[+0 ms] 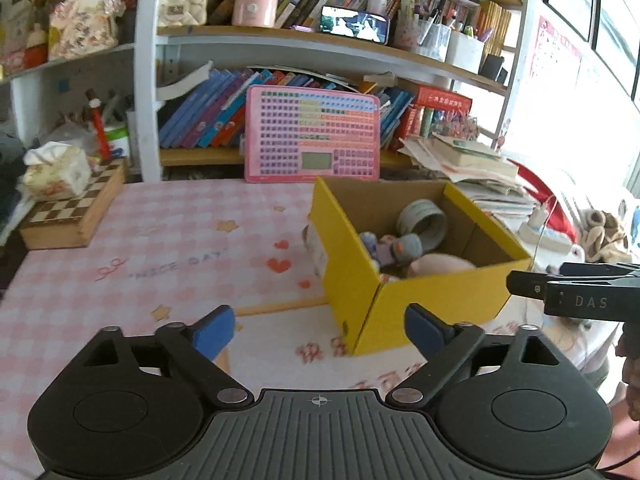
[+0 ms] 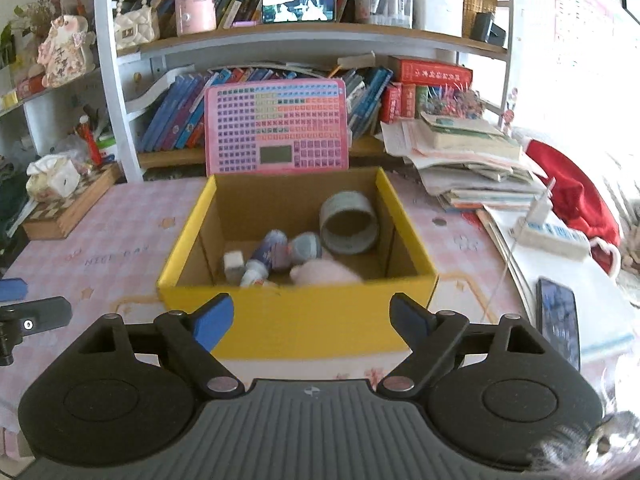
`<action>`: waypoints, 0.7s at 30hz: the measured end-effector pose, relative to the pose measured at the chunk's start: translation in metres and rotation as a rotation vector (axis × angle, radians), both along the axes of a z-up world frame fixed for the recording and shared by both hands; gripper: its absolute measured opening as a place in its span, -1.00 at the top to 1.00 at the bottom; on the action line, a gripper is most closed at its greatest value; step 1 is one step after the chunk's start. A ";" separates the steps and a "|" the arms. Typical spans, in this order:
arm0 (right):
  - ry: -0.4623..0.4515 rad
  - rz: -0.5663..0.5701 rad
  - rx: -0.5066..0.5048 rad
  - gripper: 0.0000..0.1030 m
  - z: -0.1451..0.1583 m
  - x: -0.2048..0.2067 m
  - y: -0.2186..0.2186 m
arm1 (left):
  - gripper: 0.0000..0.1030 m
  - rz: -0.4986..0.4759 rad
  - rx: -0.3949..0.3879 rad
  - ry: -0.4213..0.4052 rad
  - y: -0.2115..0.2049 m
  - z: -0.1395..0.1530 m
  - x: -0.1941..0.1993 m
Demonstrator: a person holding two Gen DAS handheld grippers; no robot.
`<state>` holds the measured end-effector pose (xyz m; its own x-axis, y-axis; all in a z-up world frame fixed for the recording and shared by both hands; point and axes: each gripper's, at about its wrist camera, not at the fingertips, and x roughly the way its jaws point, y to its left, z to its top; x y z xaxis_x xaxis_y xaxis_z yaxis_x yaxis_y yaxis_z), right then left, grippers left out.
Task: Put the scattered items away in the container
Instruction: 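Withdraw both tools from the yellow box back over the table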
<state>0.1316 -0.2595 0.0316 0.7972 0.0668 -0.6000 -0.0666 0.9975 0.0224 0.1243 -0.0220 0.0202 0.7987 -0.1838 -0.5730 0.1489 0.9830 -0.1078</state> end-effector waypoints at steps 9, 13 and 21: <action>0.011 -0.021 -0.033 -0.82 -0.014 -0.052 0.035 | -0.92 0.035 0.058 0.000 0.020 -0.014 -0.051; 0.023 -0.036 -0.031 -0.90 -0.020 -0.069 0.046 | -0.93 0.050 0.092 0.005 0.026 -0.018 -0.068; 0.021 -0.013 -0.050 -0.92 -0.024 -0.093 0.068 | -0.95 0.076 0.117 0.021 0.041 -0.023 -0.098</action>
